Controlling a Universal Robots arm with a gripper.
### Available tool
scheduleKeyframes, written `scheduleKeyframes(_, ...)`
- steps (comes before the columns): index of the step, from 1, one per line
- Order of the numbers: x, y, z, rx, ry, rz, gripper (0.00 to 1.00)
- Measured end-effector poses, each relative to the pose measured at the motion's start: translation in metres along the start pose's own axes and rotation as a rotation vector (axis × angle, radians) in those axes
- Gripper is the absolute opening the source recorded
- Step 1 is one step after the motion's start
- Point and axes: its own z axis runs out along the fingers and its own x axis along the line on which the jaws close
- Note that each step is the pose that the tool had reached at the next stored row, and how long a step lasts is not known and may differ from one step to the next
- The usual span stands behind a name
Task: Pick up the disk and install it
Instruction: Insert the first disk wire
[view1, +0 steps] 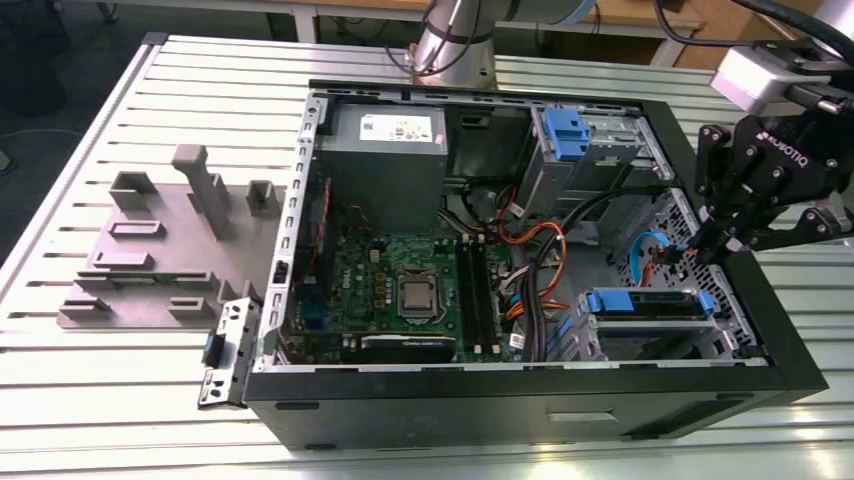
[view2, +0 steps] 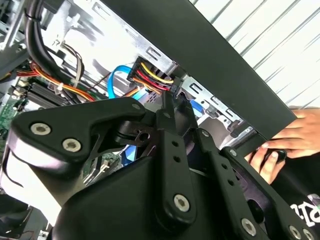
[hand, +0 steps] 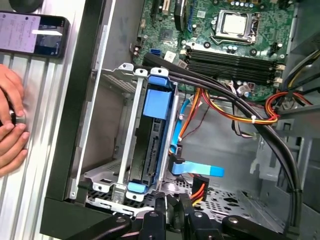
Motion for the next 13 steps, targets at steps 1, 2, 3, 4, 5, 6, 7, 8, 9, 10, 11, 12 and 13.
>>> scheduleKeyframes(1,-0.0001,0.0000,0.0003,-0.0007,0.0039,0.000,0.25)
scheduleKeyframes(2,-0.0003,-0.0001,0.0007,-0.0009,0.0057,0.000,0.25)
scheduleKeyframes(3,-0.0004,-0.0001,0.0007,-0.0010,0.0061,-0.001,0.25)
scheduleKeyframes(4,-0.0005,-0.0001,0.0007,-0.0009,0.0061,-0.001,0.25)
scheduleKeyframes(5,-0.0007,-0.0001,0.0007,-0.0008,0.0061,-0.002,0.25)
scheduleKeyframes(6,-0.0009,-0.0002,0.0006,-0.0005,0.0063,-0.004,0.25)
scheduleKeyframes(7,-0.0012,-0.0002,0.0006,-0.0001,0.0064,-0.007,0.25)
scheduleKeyframes(8,-0.0015,-0.0003,0.0006,0.0005,0.0065,-0.011,0.25)
scheduleKeyframes(9,-0.0017,-0.0004,0.0006,0.0011,0.0066,-0.016,0.26)
scheduleKeyframes(10,-0.0021,-0.0004,0.0005,0.0017,0.0070,-0.020,0.26)
scheduleKeyframes(11,-0.0028,-0.0005,0.0004,0.0022,0.0071,-0.024,0.33)
scheduleKeyframes(12,-0.0036,-0.0006,0.0003,0.0028,0.0072,-0.028,0.33)
scheduleKeyframes(13,-0.0045,-0.0008,0.0002,0.0032,0.0075,-0.032,0.33)
